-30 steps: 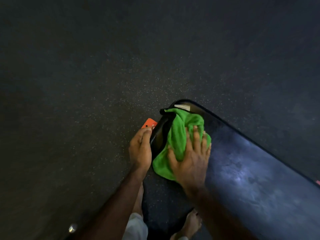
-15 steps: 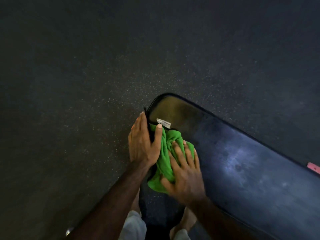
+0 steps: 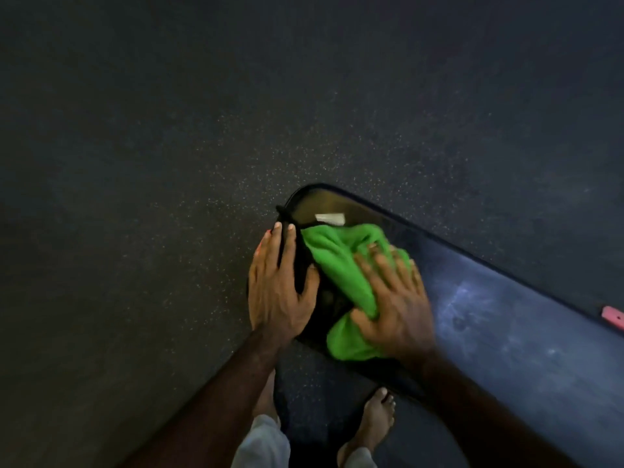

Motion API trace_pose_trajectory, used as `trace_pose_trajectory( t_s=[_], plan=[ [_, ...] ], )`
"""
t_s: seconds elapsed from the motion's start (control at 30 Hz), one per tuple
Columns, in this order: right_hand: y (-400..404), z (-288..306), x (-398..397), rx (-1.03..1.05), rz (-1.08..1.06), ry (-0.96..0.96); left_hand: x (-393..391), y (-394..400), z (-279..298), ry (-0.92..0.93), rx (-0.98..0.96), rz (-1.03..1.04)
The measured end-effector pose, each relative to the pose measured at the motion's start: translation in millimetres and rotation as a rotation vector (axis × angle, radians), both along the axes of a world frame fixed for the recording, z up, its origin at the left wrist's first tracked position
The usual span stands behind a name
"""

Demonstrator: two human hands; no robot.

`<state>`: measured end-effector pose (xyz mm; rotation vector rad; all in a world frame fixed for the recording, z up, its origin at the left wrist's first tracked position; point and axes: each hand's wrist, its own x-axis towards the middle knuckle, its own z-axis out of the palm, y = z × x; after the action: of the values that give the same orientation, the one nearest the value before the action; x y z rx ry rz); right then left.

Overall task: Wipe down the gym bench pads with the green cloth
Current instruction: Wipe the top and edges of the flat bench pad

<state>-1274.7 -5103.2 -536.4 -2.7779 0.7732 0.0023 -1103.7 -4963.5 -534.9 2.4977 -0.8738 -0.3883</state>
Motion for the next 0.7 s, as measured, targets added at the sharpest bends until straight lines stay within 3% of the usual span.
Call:
trace_pose_trajectory(
  t_s=[0.1,0.13,0.17,0.23,0.3,0.33,0.37,0.47,0.53,0.7],
  plan=[
    [8.8,8.0,14.8,0.061,-0.485,-0.034,-3.7,-2.0,-0.8,0.023,-0.023,0.033],
    [25.7,9.1,21.2,0.071,-0.542,-0.02,-4.1,-2.8,-0.6,0.019,-0.017,0.051],
    [42.5,8.9,22.3,0.067,-0.493,-0.006,-4.7,-4.1,-0.4,0.011,-0.014,0.064],
    [65.7,2.5,7.5,0.032,-0.135,0.021,-5.7,-3.7,-0.4,0.007,-0.026,0.079],
    [45.3,-0.5,-11.6,-0.02,0.213,0.025,-5.9,-2.1,-1.4,-0.001,-0.043,0.071],
    [27.6,-2.1,-17.0,-0.032,0.26,0.025,-5.3,-2.5,-1.4,-0.003,-0.046,0.07],
    [11.9,-2.3,-19.0,-0.028,0.187,0.017,-4.9,-3.9,-1.0,-0.001,-0.044,0.082],
    [7.1,7.2,-2.0,0.042,-0.42,-0.037,-3.3,-15.9,6.3,-0.011,-0.045,0.143],
    [30.6,9.7,18.0,0.076,-0.566,-0.031,-2.2,-32.0,10.6,-0.038,-0.086,0.072],
    [8.4,1.9,2.4,0.013,0.046,0.015,5.8,-60.6,0.3,-0.01,-0.12,-0.063]
  ],
)
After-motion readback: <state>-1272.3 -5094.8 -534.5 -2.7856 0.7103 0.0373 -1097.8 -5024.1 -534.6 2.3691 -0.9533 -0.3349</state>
